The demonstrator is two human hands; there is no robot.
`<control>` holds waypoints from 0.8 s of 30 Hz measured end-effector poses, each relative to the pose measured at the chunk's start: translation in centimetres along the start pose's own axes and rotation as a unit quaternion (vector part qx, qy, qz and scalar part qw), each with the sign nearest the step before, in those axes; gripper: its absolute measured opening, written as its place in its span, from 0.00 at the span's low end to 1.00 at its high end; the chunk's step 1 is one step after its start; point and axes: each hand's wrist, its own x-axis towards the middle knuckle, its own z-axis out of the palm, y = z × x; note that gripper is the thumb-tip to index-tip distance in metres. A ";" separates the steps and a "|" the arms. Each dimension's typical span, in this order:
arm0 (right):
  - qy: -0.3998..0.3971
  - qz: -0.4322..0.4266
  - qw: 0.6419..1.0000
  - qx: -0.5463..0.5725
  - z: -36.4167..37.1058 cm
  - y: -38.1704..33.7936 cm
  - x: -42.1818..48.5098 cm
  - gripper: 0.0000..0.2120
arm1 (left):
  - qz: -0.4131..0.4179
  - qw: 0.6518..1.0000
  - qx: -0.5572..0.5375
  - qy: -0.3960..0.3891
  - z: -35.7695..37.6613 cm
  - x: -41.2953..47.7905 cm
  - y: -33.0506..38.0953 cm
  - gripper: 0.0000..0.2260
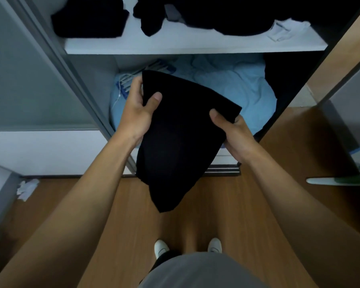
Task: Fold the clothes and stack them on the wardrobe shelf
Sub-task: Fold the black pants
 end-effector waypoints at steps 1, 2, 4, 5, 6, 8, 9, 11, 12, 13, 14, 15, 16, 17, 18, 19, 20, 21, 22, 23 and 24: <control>-0.024 0.005 0.999 0.023 0.3 -0.3 0.1 0.10 | -0.003 1.000 -0.009 0.005 -0.4 0.2 0.1 0.14; -0.041 0.015 0.998 0.044 0.7 -0.6 0.2 0.11 | -0.007 1.000 -0.020 0.014 -0.6 0.3 0.0 0.14; -0.053 0.038 0.996 0.065 1.5 -1.1 0.5 0.11 | -0.018 0.998 -0.052 0.040 -1.0 0.4 -0.2 0.15; -0.041 0.049 0.995 0.070 2.0 -1.3 0.7 0.11 | -0.026 0.996 -0.064 0.055 -1.2 0.5 -0.4 0.16; -0.021 0.058 0.995 0.074 2.7 -1.7 0.8 0.14 | -0.037 0.994 -0.073 0.071 -1.4 0.5 -0.7 0.18; 0.010 0.083 0.993 0.087 3.6 -2.0 1.0 0.27 | -0.067 0.990 -0.097 0.077 -2.1 0.2 -1.4 0.22; 0.012 0.090 0.991 0.098 3.8 -2.1 1.1 0.30 | -0.089 0.987 -0.116 0.058 -2.7 -0.1 -1.8 0.24; -0.001 0.107 0.987 0.119 3.9 -2.2 1.3 0.27 | -0.152 0.978 -0.143 -0.016 -3.8 -1.6 -3.1 0.32; -0.009 0.119 0.984 0.129 3.9 -2.3 1.3 0.26 | -0.188 0.970 -0.139 -0.064 -4.2 -2.6 -3.8 0.36; -0.013 0.129 0.982 0.138 3.8 -2.4 1.3 0.25 | -0.213 0.962 -0.132 -0.111 -4.3 -3.5 -4.5 0.40; -0.016 0.138 0.980 0.145 3.6 -2.6 1.3 0.25 | -0.228 0.955 -0.126 -0.144 -4.3 -4.3 -5.1 0.44; -0.017 0.145 0.978 0.150 3.4 -2.7 1.3 0.25 | -0.233 0.952 -0.120 -0.159 -4.2 -4.7 -5.7 0.47; -0.017 0.153 0.976 0.155 3.1 -2.9 1.3 0.25 | -0.230 0.952 -0.117 -0.163 -4.0 -4.7 -6.1 0.45; -0.017 0.164 0.974 0.158 2.8 -3.1 1.4 0.24 | -0.223 0.954 -0.115 -0.165 -3.7 -4.6 -6.2 0.39; -0.017 0.176 0.971 0.161 2.3 -3.2 1.5 0.23 | -0.217 0.955 -0.116 -0.164 -3.3 -4.3 -6.2 0.31; -0.018 0.187 0.968 0.167 1.8 -3.2 1.6 0.22 | -0.214 0.957 -0.117 -0.159 -2.9 -4.0 -6.0 0.23; -0.022 0.194 0.965 0.175 1.3 -3.2 1.7 0.22 | -0.212 0.958 -0.122 -0.149 -2.4 -3.7 -5.8 0.17; -0.025 0.197 0.962 0.185 0.7 -3.0 1.9 0.22 | -0.210 0.960 -0.130 -0.135 -1.9 -3.5 -5.6 0.12; -0.025 0.195 0.961 0.197 0.1 -2.8 2.0 0.23 | -0.210 0.960 -0.143 -0.116 -1.3 -3.5 -5.3 0.09; -0.025 0.186 0.960 0.206 -0.4 -2.5 2.1 0.25 | -0.211 0.960 -0.156 -0.094 -0.6 -3.5 -5.0 0.07; -0.025 0.174 0.963 0.203 -0.9 -2.0 2.1 0.25 | -0.214 0.960 -0.168 -0.071 0.0 -3.5 -4.5 0.05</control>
